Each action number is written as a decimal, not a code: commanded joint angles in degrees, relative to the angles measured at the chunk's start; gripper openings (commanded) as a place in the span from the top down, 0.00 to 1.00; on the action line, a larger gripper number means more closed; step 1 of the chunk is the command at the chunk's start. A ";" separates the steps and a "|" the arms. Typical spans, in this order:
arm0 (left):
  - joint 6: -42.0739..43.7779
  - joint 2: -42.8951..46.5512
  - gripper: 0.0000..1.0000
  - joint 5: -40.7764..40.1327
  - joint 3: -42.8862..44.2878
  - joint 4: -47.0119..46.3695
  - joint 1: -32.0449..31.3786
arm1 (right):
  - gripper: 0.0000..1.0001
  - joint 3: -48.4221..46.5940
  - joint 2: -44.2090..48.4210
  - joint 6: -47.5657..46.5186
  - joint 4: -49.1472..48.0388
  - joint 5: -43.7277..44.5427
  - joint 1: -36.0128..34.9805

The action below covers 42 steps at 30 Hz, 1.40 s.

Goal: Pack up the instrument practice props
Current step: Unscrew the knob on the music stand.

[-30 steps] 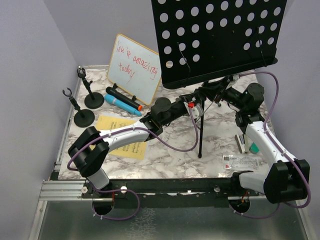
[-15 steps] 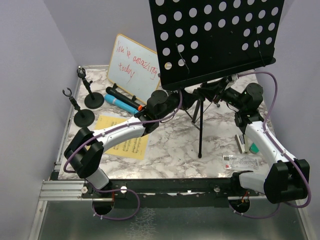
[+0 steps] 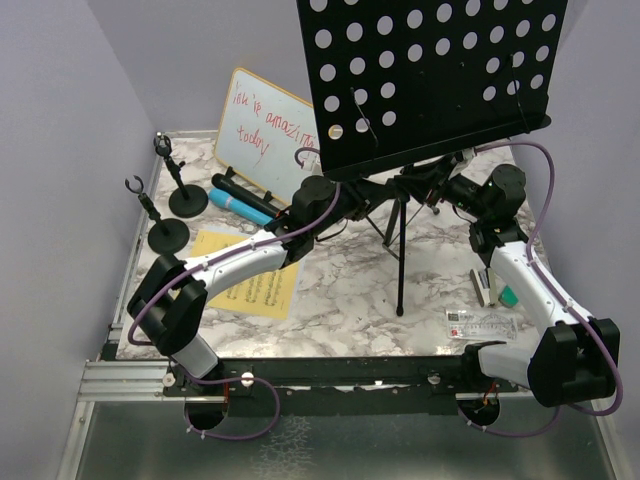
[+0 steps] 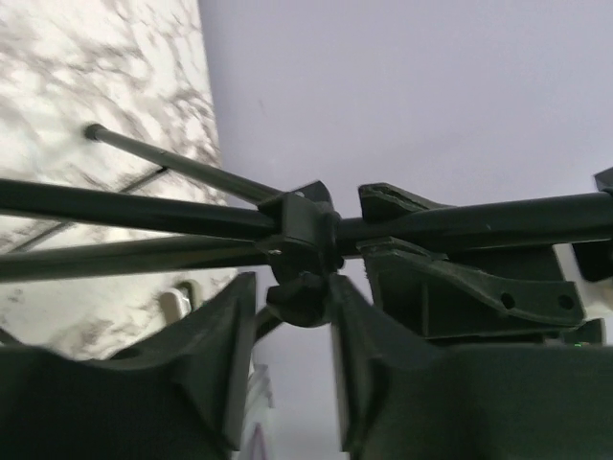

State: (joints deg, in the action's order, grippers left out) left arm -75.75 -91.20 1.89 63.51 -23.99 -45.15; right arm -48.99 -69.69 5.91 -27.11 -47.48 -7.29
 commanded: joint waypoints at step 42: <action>119.08 1.09 0.31 11.26 -8.35 -23.04 -6.40 | 0.99 1.26 -0.80 0.77 9.32 -3.67 -0.18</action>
State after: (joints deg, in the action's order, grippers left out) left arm 35.48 -88.44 12.71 52.77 -47.13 -50.33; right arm -49.04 -69.69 5.87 -26.92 -48.07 -7.29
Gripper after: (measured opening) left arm 0.692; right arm 0.257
